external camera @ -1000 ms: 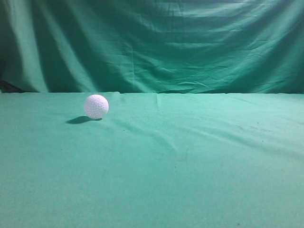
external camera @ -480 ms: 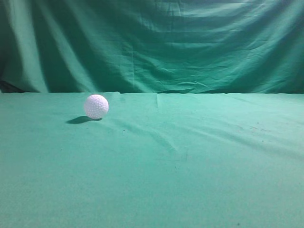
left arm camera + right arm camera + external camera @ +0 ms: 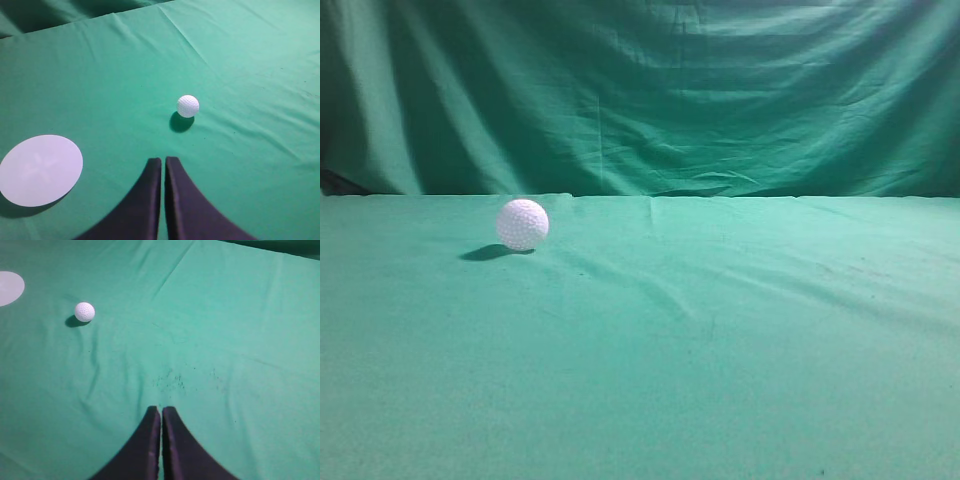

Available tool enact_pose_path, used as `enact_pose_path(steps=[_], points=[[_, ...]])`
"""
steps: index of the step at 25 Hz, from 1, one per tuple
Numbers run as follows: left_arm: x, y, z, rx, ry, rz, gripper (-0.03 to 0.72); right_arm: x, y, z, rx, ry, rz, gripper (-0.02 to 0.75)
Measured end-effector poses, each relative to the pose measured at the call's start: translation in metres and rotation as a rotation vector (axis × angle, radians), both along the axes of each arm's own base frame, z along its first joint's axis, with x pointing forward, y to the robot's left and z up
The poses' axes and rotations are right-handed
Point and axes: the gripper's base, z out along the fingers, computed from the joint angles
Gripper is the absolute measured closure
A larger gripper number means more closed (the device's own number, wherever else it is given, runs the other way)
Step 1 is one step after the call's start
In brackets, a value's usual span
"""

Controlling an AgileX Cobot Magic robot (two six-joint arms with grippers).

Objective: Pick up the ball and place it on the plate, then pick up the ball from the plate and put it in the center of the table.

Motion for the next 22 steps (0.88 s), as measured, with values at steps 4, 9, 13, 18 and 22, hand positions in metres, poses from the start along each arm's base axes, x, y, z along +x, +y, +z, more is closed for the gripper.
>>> enact_pose_path(steps=[4,9,13,18,22], points=[[0.0,0.0,0.0,0.0,0.0,0.0,0.688,0.0,0.0,0.0,0.0,0.0,0.0,0.738],[0.0,0.0,0.0,0.0,0.0,0.0,0.688,0.0,0.0,0.0,0.0,0.0,0.0,0.738],[0.0,0.0,0.0,0.0,0.0,0.0,0.688,0.0,0.0,0.0,-0.002,-0.001,0.001,0.738],[0.0,0.0,0.0,0.0,0.0,0.0,0.688,0.005,-0.012,0.004,-0.07,-0.088,-0.098,0.738],[0.0,0.0,0.0,0.0,0.0,0.0,0.688,0.001,-0.022,0.001,0.008,-0.112,-0.258,0.738]])
